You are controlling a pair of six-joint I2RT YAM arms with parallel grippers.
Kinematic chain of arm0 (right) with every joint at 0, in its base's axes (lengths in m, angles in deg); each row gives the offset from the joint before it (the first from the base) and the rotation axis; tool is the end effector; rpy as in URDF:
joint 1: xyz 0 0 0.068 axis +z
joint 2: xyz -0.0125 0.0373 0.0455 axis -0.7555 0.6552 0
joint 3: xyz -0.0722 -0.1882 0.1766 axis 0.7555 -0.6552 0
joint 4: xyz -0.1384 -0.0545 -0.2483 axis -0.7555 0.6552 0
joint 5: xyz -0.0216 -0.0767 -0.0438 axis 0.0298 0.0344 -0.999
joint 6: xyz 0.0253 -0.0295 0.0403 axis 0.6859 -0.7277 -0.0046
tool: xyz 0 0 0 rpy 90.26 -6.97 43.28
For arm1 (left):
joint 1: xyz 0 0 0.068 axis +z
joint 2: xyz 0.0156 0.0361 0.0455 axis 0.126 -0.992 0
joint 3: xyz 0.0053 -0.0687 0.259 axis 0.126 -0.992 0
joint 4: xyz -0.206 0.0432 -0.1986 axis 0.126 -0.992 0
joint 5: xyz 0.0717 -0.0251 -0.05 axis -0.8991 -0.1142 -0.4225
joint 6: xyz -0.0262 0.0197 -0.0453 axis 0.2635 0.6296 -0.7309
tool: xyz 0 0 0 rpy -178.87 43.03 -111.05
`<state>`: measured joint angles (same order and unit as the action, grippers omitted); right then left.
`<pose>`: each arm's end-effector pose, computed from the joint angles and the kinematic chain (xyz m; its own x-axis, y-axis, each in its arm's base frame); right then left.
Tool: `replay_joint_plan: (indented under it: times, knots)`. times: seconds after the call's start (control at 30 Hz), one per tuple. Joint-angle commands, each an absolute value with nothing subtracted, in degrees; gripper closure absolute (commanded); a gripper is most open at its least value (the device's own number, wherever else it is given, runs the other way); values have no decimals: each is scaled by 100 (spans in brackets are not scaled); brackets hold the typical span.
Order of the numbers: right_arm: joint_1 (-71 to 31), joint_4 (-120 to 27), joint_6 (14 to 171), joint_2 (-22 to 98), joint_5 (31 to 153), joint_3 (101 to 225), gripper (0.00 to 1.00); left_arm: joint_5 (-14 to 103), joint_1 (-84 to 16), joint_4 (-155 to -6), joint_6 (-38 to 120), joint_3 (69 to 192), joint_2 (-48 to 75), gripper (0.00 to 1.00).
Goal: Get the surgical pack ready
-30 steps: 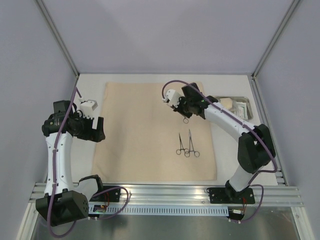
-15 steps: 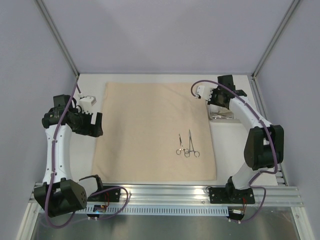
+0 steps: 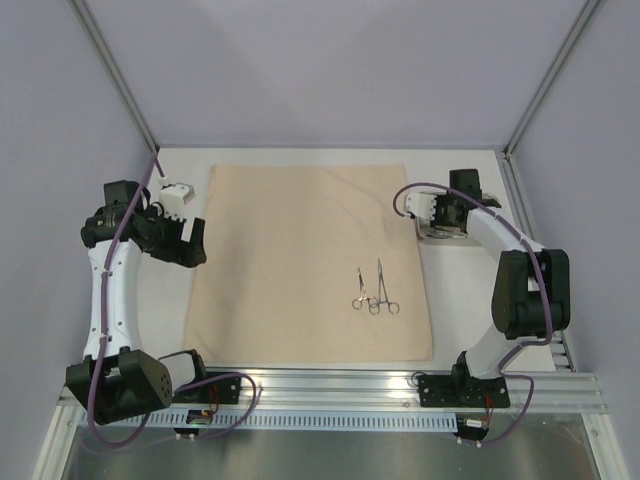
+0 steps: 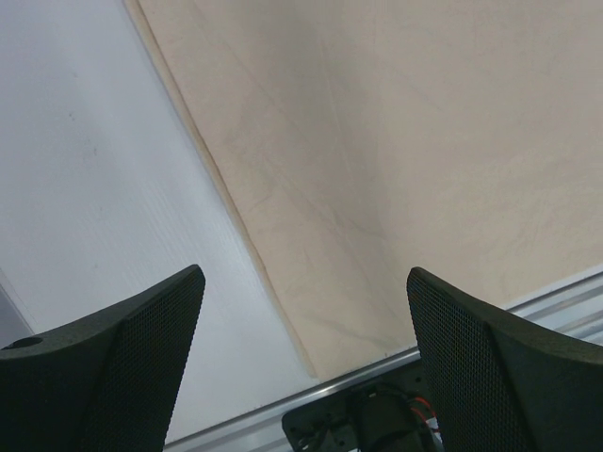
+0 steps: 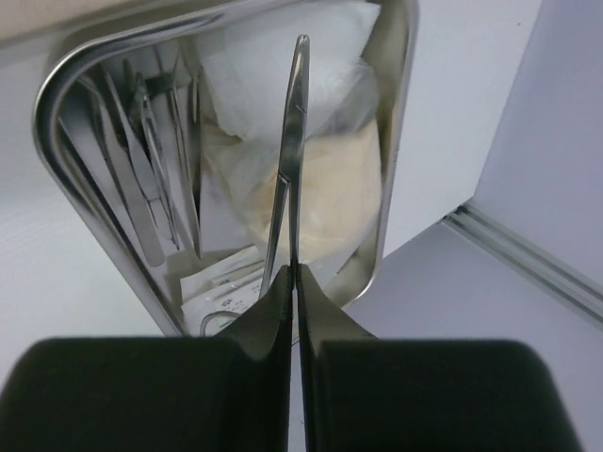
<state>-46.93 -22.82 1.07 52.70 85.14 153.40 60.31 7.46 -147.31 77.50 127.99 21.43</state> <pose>0.3802 0.0148 0.1968 -0.0302 -0.9972 -0.0686 -0.8080 0.0648 -0.5857 0.2404 0.0467 0.3259 -0.8049 0.1809 -0.5652 0.3102 0.9402 -0.1409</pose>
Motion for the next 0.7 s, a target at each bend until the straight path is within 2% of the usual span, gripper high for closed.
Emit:
replay_joint_plan:
  times: [0.0, 0.67]
  knots:
    - [-4792, -2968, -306, 5141, 8432, 15113, 99, 6350, 762, -14705, 7986, 13186, 2174, 3]
    - [-4810, -3715, -622, 5378, 8142, 14471, 100, 6403, 762, -14467, 7863, 13257, 1981, 3]
